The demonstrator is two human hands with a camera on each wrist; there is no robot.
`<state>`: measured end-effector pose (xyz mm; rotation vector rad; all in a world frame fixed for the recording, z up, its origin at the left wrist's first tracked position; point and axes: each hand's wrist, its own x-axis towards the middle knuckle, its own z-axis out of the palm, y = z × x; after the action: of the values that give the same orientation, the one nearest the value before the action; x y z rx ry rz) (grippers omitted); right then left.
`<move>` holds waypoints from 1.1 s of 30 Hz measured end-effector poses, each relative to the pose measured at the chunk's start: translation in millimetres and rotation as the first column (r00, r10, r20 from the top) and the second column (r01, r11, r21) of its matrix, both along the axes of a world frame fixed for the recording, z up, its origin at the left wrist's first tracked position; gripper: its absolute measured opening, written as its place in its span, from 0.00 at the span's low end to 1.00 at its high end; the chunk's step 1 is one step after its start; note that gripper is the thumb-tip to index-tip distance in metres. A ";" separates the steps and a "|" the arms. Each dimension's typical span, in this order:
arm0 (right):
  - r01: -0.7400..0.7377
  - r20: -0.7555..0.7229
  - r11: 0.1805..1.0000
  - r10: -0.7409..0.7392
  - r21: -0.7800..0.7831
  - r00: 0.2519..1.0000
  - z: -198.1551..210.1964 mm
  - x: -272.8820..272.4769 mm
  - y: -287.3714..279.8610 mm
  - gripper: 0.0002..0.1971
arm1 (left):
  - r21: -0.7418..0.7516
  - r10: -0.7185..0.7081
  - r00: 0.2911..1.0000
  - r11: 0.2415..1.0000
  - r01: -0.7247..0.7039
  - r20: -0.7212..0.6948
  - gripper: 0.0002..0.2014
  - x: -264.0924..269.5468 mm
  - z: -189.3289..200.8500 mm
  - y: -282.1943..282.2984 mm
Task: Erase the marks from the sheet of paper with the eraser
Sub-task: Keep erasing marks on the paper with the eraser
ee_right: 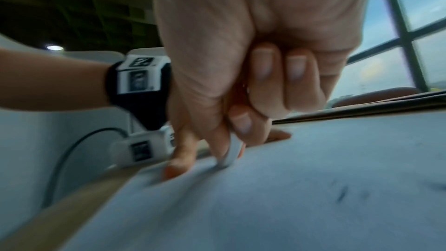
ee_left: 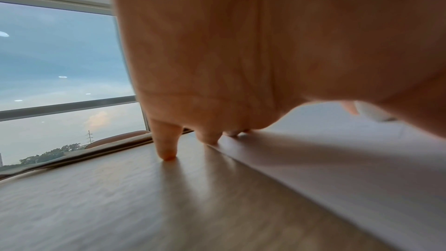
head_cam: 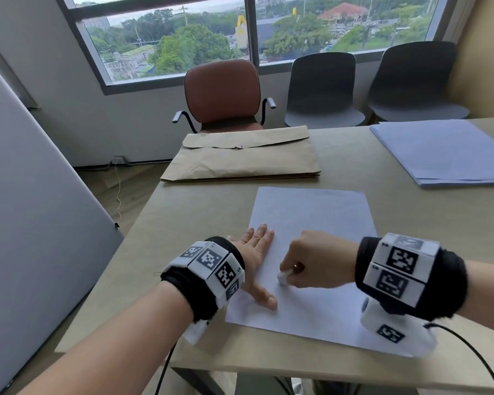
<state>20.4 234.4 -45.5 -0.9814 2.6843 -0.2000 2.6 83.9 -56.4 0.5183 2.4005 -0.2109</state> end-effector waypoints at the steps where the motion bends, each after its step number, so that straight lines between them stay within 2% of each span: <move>1: 0.018 -0.011 1.000 -0.018 0.007 1.000 2.6 -5.3 0.6 0.16 | 0.001 0.001 1.000 1.000 -0.001 0.001 0.63 0.1 0.3 0.2; 5: 0.121 -0.072 0.993 -0.121 0.004 0.990 5.1 -23.3 -0.5 0.16 | 0.015 0.006 1.000 1.000 -0.006 0.001 0.63 0.6 1.0 -0.4; 8: 0.051 -0.020 0.998 -0.051 0.030 0.999 -0.7 -4.2 -2.5 0.19 | 0.011 0.004 1.000 1.000 -0.004 -0.004 0.63 0.7 -0.2 -0.7; 11: 0.019 0.061 1.000 -0.020 0.023 0.998 1.7 1.5 -0.3 0.14 | 0.007 -0.004 1.000 1.000 0.004 -0.011 0.63 0.6 -0.3 -0.1; 15: 0.132 -0.054 0.991 -0.133 -0.004 0.990 3.2 -27.3 2.9 0.13 | 0.016 -0.004 1.000 1.000 0.004 -0.019 0.62 1.7 1.5 0.0; 17: 0.136 -0.079 0.991 -0.137 -0.019 0.987 0.6 -24.6 2.4 0.15 | 0.016 0.001 1.000 1.000 -0.001 -0.015 0.62 2.3 1.7 0.1; 21: 0.008 0.103 0.999 -0.004 -0.035 0.995 0.6 8.0 3.7 0.14 | 0.001 0.000 1.000 1.000 0.000 0.003 0.62 1.2 1.6 0.1; 23: 0.003 0.145 1.000 0.001 -0.027 0.989 3.0 8.2 2.3 0.13 | -0.003 -0.001 1.000 1.000 0.001 0.006 0.62 0.6 1.4 -0.1; 26: 0.091 0.050 0.996 -0.091 0.005 0.995 5.1 -19.8 -2.3 0.15 | 0.002 0.001 1.000 1.000 -0.001 -0.001 0.62 1.4 2.5 0.4; 29: 0.177 -0.063 0.983 -0.180 -0.042 0.982 3.9 -37.1 -6.9 0.13 | 0.012 0.006 1.000 1.000 -0.006 -0.003 0.62 2.8 2.4 0.8; 31: 0.154 -0.063 0.988 -0.155 -0.025 0.986 3.6 -24.0 -9.9 0.12 | 0.017 0.008 1.000 1.000 -0.008 -0.002 0.63 1.7 1.2 0.0; 33: 0.046 0.018 0.999 -0.046 -0.005 0.999 2.7 -0.1 -10.1 0.16 | 0.023 0.008 1.000 1.000 -0.008 0.003 0.63 0.9 0.1 -0.8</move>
<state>20.3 224.3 -42.8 -0.9160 2.6929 -0.2240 3.5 83.1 -56.3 0.5196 2.4040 -0.1793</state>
